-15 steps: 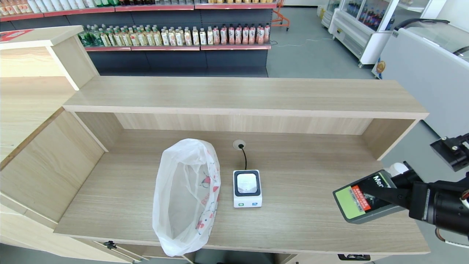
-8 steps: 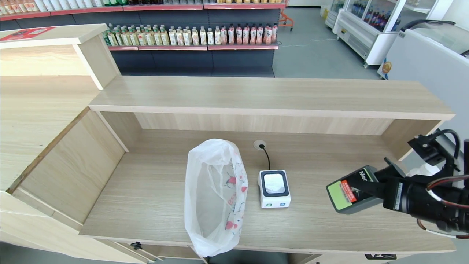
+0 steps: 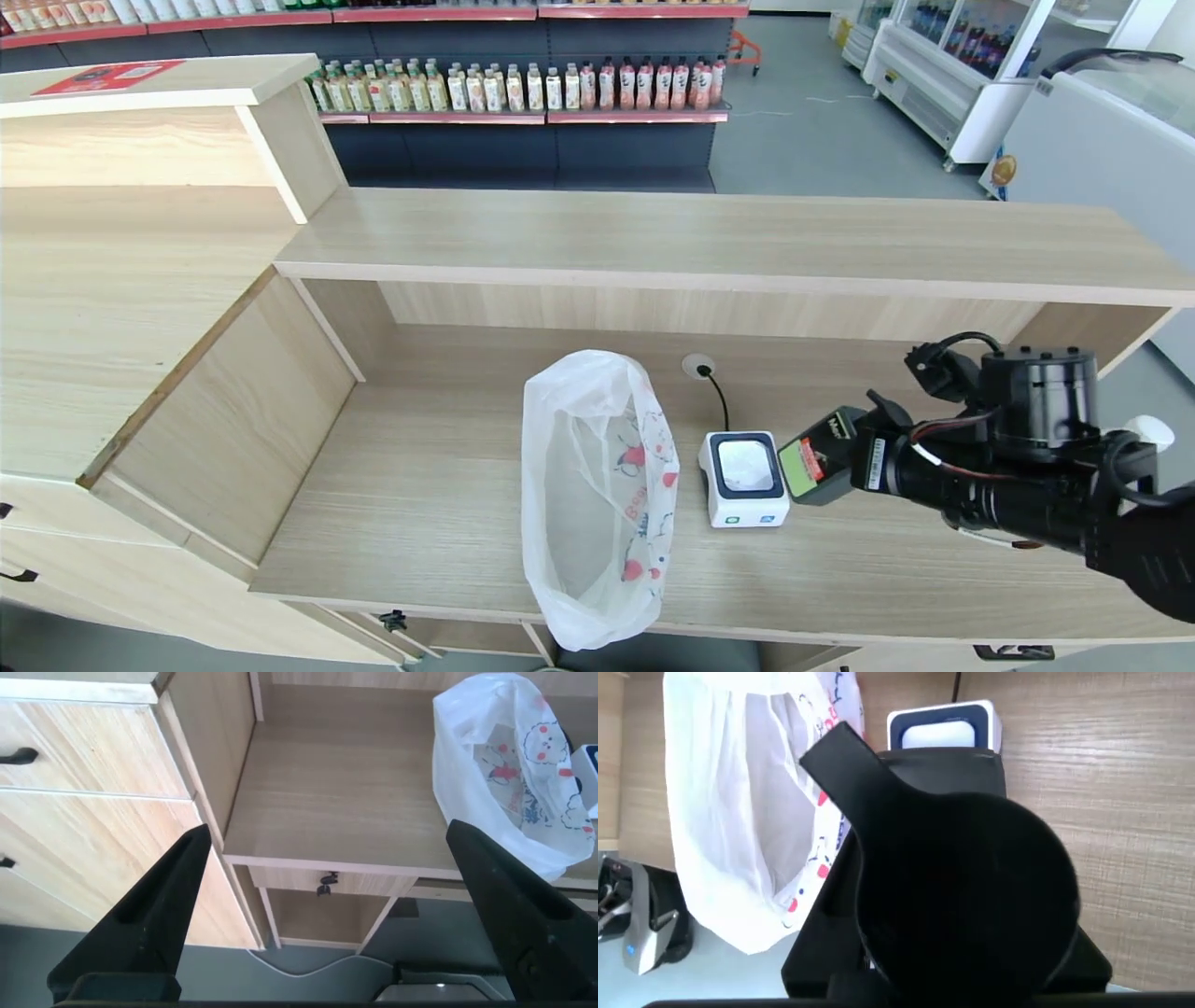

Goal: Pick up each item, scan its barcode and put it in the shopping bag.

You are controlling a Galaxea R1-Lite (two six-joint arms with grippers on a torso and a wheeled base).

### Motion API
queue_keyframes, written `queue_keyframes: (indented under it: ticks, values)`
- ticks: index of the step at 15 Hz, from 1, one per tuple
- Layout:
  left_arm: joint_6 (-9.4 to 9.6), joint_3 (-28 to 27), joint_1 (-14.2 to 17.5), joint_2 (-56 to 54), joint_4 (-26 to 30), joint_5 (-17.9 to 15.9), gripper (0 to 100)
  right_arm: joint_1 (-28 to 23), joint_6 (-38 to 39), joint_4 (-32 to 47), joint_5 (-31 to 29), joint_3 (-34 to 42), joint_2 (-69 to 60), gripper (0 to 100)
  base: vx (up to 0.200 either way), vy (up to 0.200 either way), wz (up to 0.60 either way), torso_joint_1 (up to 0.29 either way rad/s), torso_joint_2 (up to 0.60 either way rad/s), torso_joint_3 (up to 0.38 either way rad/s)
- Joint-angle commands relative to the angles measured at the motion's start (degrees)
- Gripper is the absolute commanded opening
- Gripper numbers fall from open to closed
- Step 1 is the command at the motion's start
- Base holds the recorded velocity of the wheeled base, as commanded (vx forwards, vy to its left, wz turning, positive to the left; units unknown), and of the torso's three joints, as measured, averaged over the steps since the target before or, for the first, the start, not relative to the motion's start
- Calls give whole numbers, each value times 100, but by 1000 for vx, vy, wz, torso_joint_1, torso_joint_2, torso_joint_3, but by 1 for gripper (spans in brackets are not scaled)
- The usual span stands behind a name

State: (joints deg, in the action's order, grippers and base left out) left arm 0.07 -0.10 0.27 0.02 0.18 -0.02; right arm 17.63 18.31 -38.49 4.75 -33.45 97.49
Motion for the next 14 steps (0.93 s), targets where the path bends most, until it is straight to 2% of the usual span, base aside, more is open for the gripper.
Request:
queue_keyframes:
  ticks: [1,7,11,14]
  values:
    - [1,1,0,-2,-1,2,100,83,-38,-19,-27,-390,728,0,0,0,0,0,0,0]
    - [1,1,0,-2,-1,2,100,92,-231,-71,149,-874,1422,0,0,0,0,0,0,0]
    - [1,1,0,-2,-1,2,100,144,-249,-906,175,-979,1976,0,0,0,0,0,0,0]
    - [1,1,0,-2,-1,2,100,232,-240,-968,210,-1032,2134,0,0,0,0,0,0,0]
